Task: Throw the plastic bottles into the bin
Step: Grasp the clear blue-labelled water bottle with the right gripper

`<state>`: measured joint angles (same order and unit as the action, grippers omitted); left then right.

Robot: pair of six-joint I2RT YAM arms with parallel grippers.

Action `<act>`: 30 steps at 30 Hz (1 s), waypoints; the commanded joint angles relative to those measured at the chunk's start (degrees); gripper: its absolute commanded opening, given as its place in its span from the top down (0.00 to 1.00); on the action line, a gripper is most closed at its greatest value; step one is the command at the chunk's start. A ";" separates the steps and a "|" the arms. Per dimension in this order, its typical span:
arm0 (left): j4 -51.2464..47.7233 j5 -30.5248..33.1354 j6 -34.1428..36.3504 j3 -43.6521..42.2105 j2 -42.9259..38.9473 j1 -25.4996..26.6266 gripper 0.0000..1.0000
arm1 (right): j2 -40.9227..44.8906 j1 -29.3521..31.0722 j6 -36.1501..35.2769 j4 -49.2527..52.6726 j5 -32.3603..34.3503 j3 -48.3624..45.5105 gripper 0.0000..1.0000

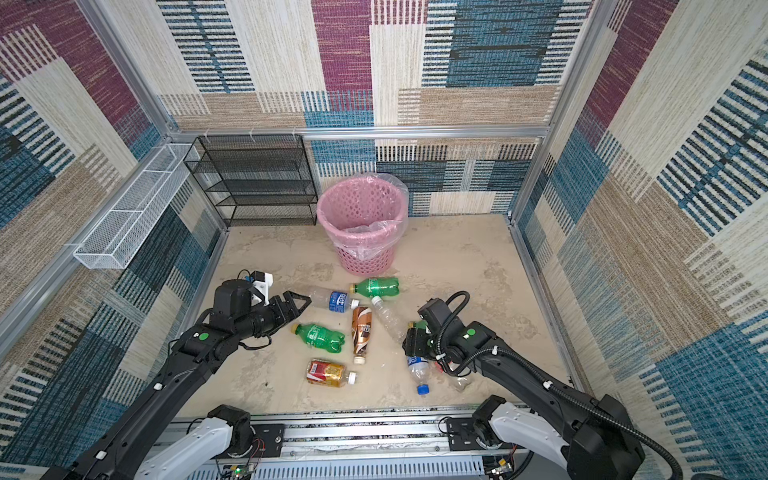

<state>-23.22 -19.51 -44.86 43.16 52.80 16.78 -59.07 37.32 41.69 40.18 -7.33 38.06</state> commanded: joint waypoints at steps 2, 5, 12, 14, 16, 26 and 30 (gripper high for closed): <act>3.95 -1.15 -0.75 -0.66 0.93 0.01 0.15 | -0.37 0.34 0.28 -0.02 -0.44 -0.57 0.22; 4.57 -1.38 -1.02 -0.78 1.65 0.01 0.15 | -1.20 0.50 0.14 -0.34 -0.84 -1.14 0.21; 4.94 -1.52 -0.97 -0.44 2.57 0.01 0.15 | -2.16 0.82 0.36 -1.75 -1.06 -2.29 0.21; 5.12 -1.50 -0.93 -0.60 2.83 0.01 0.15 | -2.47 0.82 0.35 -2.33 -1.28 -2.81 0.21; 5.19 -1.58 -0.93 -0.67 3.00 -0.03 0.15 | -2.84 0.86 0.33 -2.95 -1.54 -3.30 0.22; 4.94 -1.49 -0.84 -0.99 3.07 -0.01 0.15 | -4.96 1.35 0.43 -4.93 -2.13 -4.38 0.29; 5.30 -1.76 -1.06 -1.31 3.11 0.01 0.15 | -4.94 1.44 0.57 -5.30 -2.25 -5.08 0.35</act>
<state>-19.18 -20.32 -45.23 42.19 55.81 16.78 -63.94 38.65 41.74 36.58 -9.45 33.28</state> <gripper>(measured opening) 0.849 0.652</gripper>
